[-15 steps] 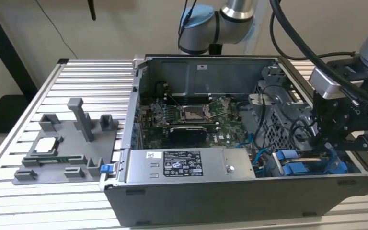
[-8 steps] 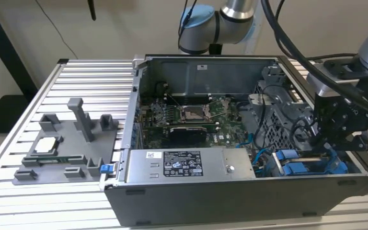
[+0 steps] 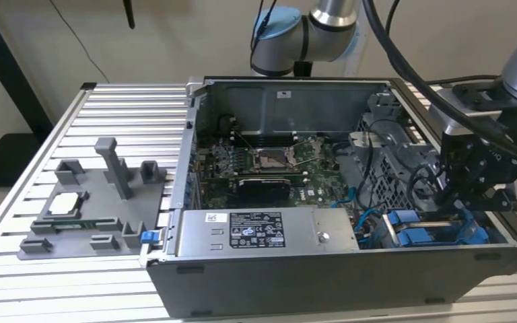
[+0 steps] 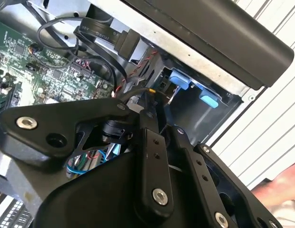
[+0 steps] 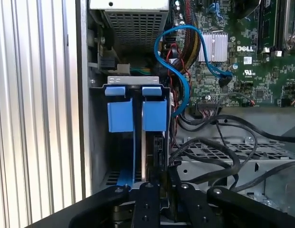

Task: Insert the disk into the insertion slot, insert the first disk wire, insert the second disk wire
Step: 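Insert the first disk wire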

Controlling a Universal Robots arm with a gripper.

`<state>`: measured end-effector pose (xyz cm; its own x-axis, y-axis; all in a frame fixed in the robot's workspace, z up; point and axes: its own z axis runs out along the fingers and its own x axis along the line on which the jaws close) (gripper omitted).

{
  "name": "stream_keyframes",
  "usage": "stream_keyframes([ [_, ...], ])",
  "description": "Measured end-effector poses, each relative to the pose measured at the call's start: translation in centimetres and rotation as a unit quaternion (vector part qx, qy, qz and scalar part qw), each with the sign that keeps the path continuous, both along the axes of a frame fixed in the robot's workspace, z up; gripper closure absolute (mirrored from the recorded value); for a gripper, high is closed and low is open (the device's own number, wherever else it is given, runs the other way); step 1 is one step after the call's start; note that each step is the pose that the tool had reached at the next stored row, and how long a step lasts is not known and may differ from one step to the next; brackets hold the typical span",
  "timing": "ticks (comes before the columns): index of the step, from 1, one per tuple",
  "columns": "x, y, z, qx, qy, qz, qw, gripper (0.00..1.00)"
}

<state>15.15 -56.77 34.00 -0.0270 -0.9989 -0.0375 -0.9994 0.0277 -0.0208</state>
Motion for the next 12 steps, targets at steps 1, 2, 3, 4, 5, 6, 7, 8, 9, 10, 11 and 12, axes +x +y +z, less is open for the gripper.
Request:
stream_keyframes([
  [1,0.00,0.01,-0.02,-0.0001,0.0000,0.000,1.0000,1.00],
  [2,0.00,0.01,-0.03,-0.0004,0.0000,0.000,1.0000,1.00],
  [3,0.00,0.01,-0.07,-0.0006,-0.0001,-0.001,1.0000,1.00],
  [4,0.00,0.01,-0.10,-0.0008,-0.0001,-0.001,1.0000,1.00],
  [5,0.00,0.01,-0.12,-0.0013,0.0000,-0.001,1.0000,1.00],
  [6,0.00,0.01,-0.13,-0.0016,0.0000,-0.001,1.0000,1.00],
  [7,0.00,0.00,-0.16,-0.0017,0.0000,-0.001,1.0000,1.00],
  [8,0.00,0.00,-0.23,-0.0016,-0.0001,-0.001,1.0000,1.00],
  [9,0.00,0.01,-0.38,-0.0013,-0.0001,-0.001,1.0000,1.00],
  [10,0.00,0.02,-0.54,-0.0017,-0.0001,-0.001,1.0000,1.00],
  [11,0.00,0.04,-0.66,-0.0023,-0.0002,-0.001,1.0000,1.00],
  [12,0.00,0.06,-0.76,-0.0026,-0.0002,-0.001,1.0000,1.00],
])
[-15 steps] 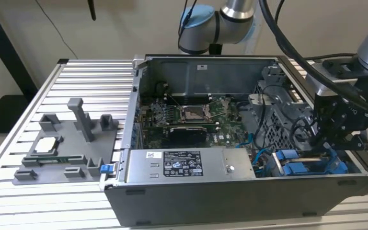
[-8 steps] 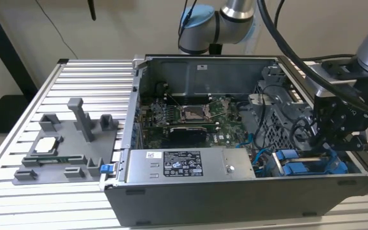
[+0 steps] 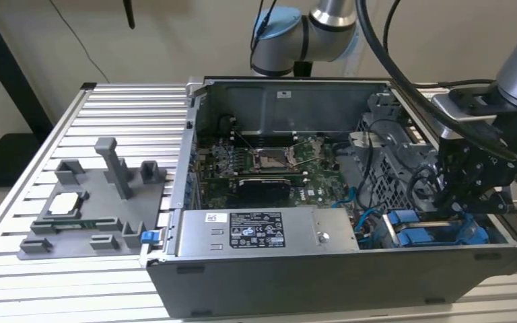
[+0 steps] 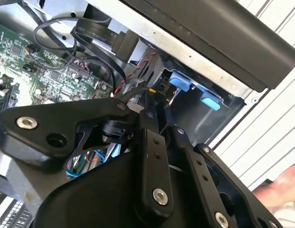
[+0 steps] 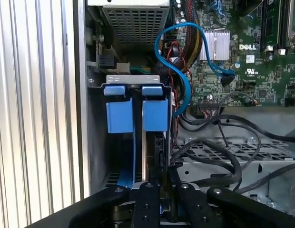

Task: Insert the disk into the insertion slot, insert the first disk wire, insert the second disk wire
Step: 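Insert the first disk wire, then insert the second disk wire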

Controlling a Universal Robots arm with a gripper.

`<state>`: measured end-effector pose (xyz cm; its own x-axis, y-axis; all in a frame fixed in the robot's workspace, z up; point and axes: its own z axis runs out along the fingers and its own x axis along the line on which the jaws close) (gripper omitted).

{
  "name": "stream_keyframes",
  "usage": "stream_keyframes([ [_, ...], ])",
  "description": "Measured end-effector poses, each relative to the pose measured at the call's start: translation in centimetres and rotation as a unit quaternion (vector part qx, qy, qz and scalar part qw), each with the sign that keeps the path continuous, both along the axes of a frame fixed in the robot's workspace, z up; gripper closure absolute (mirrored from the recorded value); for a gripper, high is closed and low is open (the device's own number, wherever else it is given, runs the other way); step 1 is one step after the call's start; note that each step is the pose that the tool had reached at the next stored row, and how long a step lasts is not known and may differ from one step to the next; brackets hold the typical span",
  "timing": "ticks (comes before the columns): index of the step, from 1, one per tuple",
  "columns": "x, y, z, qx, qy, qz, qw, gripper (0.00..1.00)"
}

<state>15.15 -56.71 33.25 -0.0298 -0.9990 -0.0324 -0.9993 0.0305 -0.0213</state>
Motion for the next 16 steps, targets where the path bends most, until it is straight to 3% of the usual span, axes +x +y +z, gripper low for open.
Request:
stream_keyframes([
  [1,0.0,0.02,-0.10,0.0011,0.0001,0.000,1.0000,1.00],
  [2,0.0,0.01,-0.12,0.0011,0.0001,0.000,1.0000,0.00],
  [5,0.0,0.01,0.30,0.0015,0.0001,0.000,1.0000,0.00],
  [16,0.0,0.02,3.37,0.0008,0.0001,-0.001,1.0000,0.00],
])
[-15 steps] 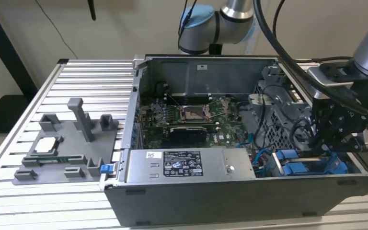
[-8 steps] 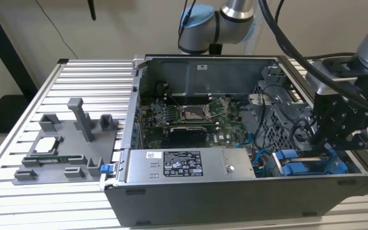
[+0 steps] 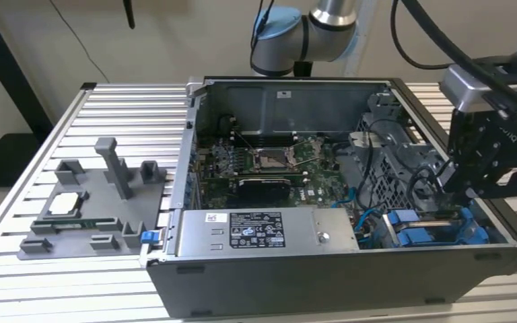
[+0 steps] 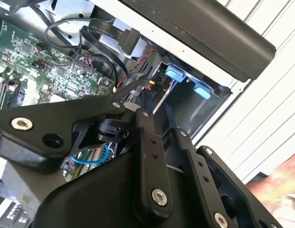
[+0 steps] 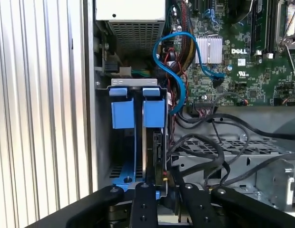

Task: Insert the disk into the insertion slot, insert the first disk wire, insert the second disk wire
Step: 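Insert the second disk wire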

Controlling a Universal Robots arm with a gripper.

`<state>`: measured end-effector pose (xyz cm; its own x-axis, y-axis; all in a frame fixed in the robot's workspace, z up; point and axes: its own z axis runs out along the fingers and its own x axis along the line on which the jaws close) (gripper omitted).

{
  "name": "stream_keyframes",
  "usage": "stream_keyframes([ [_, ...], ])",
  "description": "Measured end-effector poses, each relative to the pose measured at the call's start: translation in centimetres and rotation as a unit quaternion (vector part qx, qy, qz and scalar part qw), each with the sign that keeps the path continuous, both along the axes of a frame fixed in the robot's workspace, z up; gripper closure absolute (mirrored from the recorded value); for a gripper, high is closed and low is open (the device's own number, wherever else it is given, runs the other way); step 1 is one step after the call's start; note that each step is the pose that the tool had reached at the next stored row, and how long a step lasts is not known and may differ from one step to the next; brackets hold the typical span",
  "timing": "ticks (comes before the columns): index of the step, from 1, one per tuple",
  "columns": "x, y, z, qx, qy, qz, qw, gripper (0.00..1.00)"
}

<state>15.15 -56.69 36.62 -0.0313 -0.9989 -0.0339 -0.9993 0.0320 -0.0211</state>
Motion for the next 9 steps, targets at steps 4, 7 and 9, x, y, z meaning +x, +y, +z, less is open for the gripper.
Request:
stream_keyframes([
  [4,0.0,0.01,1.17,-0.0005,0.0000,0.000,1.0000,0.00],
  [7,0.0,0.01,2.00,-0.0011,0.0000,0.000,1.0000,0.00],
  [9,0.0,0.01,2.45,-0.0014,0.0000,0.000,1.0000,0.00],
])
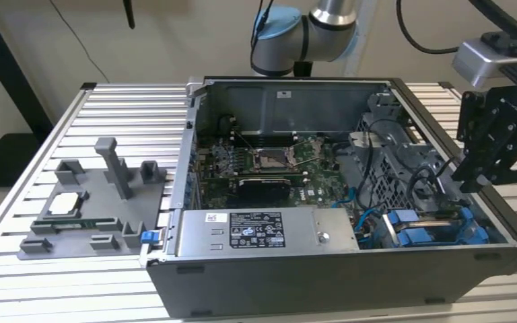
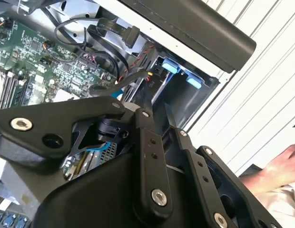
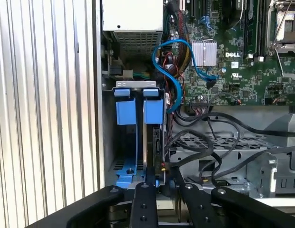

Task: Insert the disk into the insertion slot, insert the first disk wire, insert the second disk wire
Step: 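Insert the second disk wire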

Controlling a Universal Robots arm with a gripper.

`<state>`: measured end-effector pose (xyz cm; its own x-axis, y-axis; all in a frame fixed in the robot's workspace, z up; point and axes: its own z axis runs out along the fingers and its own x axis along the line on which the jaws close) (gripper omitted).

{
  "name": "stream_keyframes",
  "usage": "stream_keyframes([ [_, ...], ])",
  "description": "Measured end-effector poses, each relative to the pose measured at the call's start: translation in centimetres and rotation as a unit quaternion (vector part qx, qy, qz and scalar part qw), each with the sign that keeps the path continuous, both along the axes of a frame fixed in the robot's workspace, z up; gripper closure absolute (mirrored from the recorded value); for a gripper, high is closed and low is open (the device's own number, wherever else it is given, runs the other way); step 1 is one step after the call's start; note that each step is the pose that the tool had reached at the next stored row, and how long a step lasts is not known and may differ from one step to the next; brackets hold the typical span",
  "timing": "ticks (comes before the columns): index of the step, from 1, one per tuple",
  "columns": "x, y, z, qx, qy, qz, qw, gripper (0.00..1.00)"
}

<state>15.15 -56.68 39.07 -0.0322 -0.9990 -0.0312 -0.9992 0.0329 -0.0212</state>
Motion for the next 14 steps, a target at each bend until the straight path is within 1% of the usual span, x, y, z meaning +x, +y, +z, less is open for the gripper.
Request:
stream_keyframes([
  [2,0.00,0.00,0.17,-0.0003,0.0000,0.000,1.0000,0.00],
  [14,0.00,0.00,0.19,-0.0003,0.0000,0.000,1.0000,0.00],
])
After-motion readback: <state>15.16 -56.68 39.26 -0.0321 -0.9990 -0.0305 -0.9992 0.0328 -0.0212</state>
